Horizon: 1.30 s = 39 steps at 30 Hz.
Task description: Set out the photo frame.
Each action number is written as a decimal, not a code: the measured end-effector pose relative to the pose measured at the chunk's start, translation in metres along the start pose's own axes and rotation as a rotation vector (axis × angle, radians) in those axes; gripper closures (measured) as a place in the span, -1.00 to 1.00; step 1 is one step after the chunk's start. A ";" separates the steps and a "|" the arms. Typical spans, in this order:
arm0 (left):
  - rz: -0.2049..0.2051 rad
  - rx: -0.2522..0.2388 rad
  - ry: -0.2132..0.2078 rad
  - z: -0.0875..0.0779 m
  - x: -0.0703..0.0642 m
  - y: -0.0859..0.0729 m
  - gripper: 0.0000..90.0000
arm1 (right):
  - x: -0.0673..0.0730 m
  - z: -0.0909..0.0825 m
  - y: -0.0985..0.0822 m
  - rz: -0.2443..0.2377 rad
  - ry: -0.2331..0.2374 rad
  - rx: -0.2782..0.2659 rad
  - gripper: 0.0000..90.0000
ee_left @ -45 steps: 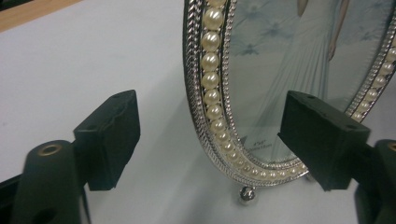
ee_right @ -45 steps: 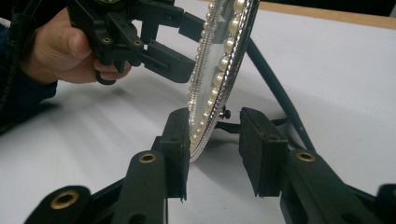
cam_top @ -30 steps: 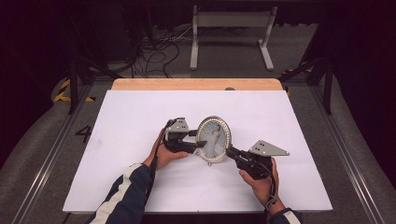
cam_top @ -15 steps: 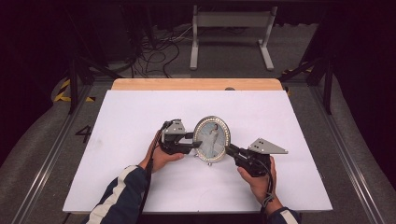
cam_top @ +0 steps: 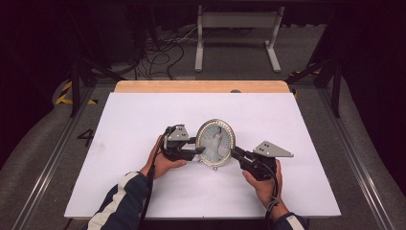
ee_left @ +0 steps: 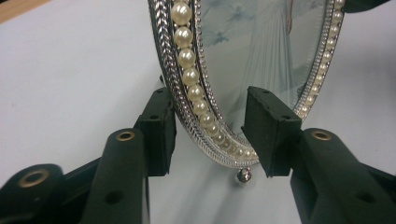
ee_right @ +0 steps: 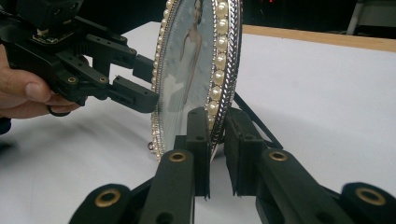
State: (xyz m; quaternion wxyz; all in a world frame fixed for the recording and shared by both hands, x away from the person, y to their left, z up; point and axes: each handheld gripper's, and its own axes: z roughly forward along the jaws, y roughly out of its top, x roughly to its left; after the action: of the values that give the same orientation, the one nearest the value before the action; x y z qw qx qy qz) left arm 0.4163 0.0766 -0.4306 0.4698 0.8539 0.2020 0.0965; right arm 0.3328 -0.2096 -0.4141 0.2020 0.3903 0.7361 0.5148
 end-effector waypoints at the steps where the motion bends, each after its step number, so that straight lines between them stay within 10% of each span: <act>1: -0.004 -0.008 0.006 0.000 0.000 0.000 0.17 | 0.000 0.000 0.000 0.001 -0.001 0.001 0.79; 39: -0.050 -0.036 0.061 -0.015 -0.004 -0.004 0.48 | 0.002 0.009 0.002 -0.021 -0.026 0.013 0.79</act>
State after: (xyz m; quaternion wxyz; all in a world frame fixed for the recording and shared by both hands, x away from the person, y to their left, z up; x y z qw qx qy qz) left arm 0.4063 0.0885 -0.4261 0.4808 0.8368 0.2355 0.1142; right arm 0.3388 -0.2027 -0.4158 0.2145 0.3902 0.7408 0.5029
